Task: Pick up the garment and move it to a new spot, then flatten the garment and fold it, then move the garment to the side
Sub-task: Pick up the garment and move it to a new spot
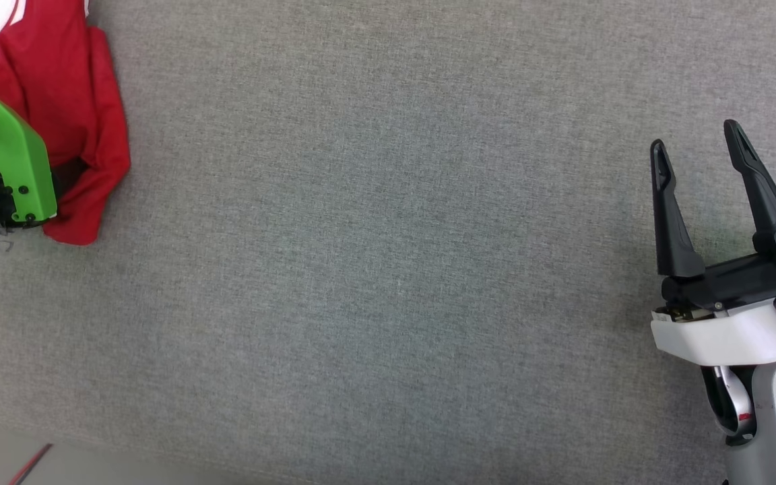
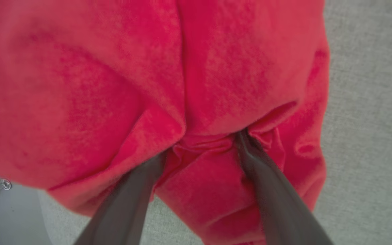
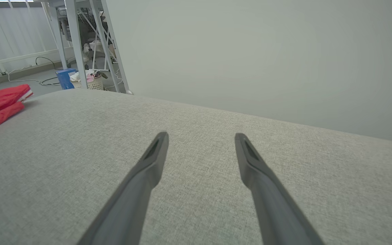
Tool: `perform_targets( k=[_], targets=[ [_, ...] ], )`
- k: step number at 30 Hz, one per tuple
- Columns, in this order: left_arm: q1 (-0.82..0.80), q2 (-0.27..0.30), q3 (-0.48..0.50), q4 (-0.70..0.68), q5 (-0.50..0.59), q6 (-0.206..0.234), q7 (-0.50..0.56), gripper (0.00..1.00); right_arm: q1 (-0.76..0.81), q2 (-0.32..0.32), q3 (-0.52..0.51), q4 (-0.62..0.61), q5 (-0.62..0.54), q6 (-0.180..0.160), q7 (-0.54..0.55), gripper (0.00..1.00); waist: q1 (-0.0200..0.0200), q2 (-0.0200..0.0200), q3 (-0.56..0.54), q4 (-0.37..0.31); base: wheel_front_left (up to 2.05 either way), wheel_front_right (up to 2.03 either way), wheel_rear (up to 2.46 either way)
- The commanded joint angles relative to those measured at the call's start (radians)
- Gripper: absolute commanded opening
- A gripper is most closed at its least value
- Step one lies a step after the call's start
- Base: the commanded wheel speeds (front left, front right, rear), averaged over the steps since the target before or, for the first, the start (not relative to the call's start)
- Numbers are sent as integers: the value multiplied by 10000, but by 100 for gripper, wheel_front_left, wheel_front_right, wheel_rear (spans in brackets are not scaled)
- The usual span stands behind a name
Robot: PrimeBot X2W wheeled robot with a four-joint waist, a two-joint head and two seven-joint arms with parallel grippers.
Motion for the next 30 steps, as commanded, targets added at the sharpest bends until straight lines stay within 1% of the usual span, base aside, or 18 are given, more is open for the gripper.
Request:
perform_targets(
  k=[1, 3, 6, 11, 17, 21, 25, 27, 30],
  targets=[
    [265, -476, -451, 196, -77, -26, 69, 60, -201, -48, -27, 39, 91, 65, -61, 100, 1, -1, 3, 6, 0, 0, 0],
    [199, -414, -619, 179, -96, -26, -138, 0, -190, -33, -49, 92, 114, 65, -61, 100, 1, -1, -91, 19, 0, 0, 0],
    [-21, -139, -719, 40, 58, -26, -913, 0, -126, 28, -85, 114, 153, 65, -61, 100, 1, -1, -335, 49, 0, 0, 0],
    [-470, 307, -879, -297, 448, -26, -2200, 0, 102, 167, -96, 218, 229, 65, -61, 100, 1, -1, -1114, 108, 0, 0, 0],
    [-1119, 587, -1309, -1212, 934, -27, -3091, 0, 386, 396, -148, 321, 342, 65, -61, 100, 1, -1, -2041, 131, 0, 0, 0],
    [-1442, 579, -1872, -2048, 1269, -27, -3251, 0, 529, 559, -164, 350, 421, 65, -61, 100, 1, -1, -2509, 0, 0, 0, 0],
    [-1731, 453, -2463, -2949, 1563, -27, -3219, 0, 643, 698, -189, 367, 496, 65, -61, 100, 1, -1, -2836, -286, 0, 0, 0],
    [-1924, 244, -2883, -3569, 1766, -27, -3178, 0, 723, 772, -218, 367, 546, 65, -61, 100, 1, -1, -2994, -609, 0, 0, 0],
    [-2031, -55, -3316, -4031, 1861, -27, -3100, 0, 769, 815, -295, 380, 599, 65, -61, 100, 1, -1, -3072, -946, 0, 0, 0]
  ],
)
